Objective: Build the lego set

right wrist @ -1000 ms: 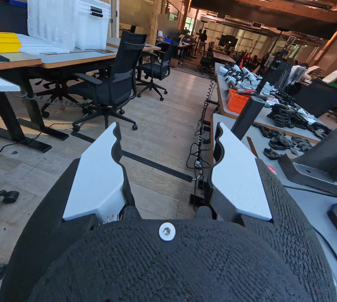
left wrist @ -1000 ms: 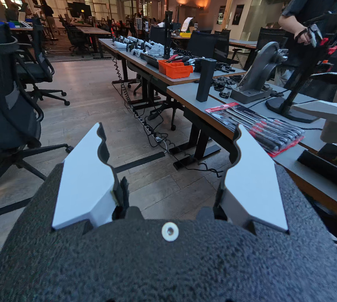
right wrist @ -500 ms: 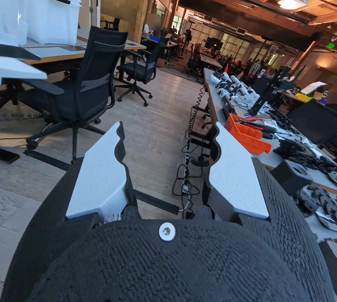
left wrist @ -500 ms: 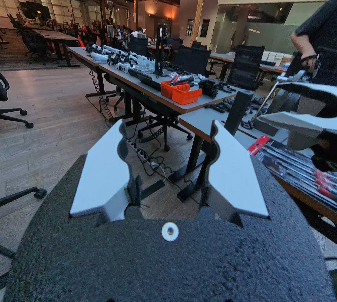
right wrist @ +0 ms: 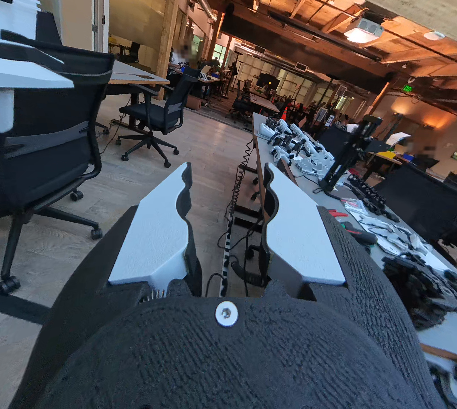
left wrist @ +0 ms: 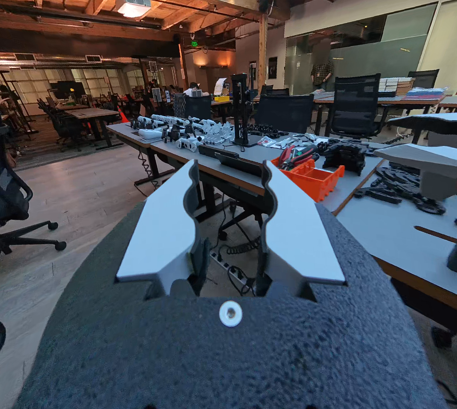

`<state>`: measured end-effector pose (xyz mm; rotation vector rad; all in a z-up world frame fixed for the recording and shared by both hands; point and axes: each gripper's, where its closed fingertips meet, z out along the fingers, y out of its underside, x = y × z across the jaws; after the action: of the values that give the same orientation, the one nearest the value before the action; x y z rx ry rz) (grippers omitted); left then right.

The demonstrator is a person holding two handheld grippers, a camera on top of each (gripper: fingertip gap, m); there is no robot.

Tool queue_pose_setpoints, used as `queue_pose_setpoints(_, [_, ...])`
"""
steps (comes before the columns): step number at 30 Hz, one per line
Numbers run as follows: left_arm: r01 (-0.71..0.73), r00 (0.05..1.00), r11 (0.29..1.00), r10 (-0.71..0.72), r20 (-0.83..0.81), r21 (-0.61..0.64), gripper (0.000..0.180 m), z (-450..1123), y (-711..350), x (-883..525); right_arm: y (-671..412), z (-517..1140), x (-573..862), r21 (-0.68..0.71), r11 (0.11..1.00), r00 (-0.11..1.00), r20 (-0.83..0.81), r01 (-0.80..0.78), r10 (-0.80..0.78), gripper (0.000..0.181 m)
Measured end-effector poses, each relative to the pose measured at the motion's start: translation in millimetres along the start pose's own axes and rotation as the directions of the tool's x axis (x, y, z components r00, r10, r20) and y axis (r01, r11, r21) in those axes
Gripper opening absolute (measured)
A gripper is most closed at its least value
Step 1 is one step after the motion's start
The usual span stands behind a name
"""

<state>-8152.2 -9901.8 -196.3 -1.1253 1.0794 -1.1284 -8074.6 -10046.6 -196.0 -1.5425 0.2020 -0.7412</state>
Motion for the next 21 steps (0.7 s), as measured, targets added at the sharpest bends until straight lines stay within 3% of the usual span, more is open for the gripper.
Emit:
queue_pose_setpoints(8, [0.010,0.999,0.995,-0.007,0.031,-0.100,0.023,85.8,59.7,-122.9,38.7,158.4,-9.2,-0.083,0.995,0.998,-0.013,-0.056,0.056,0.046])
queue_pose_setpoints(12, [0.037,0.999,0.998,-0.035,0.036,-0.060,0.020,136.0,47.9,-208.7,35.8,250.4,-14.8,-0.092,0.985,0.989,-0.055,-0.143,0.139,0.043])
queue_pose_setpoints(15, [0.049,0.999,0.999,-0.049,0.012,-0.002,0.019,167.3,40.0,-258.4,29.6,306.9,-29.4,-0.079,0.992,0.995,-0.008,-0.098,0.097,0.040])
queue_pose_setpoints(21, [0.090,0.996,0.995,-0.089,0.021,-0.043,0.019,236.4,73.1,-334.4,46.8,404.8,-23.3,-0.108,0.991,0.997,-0.031,-0.078,0.075,0.037])
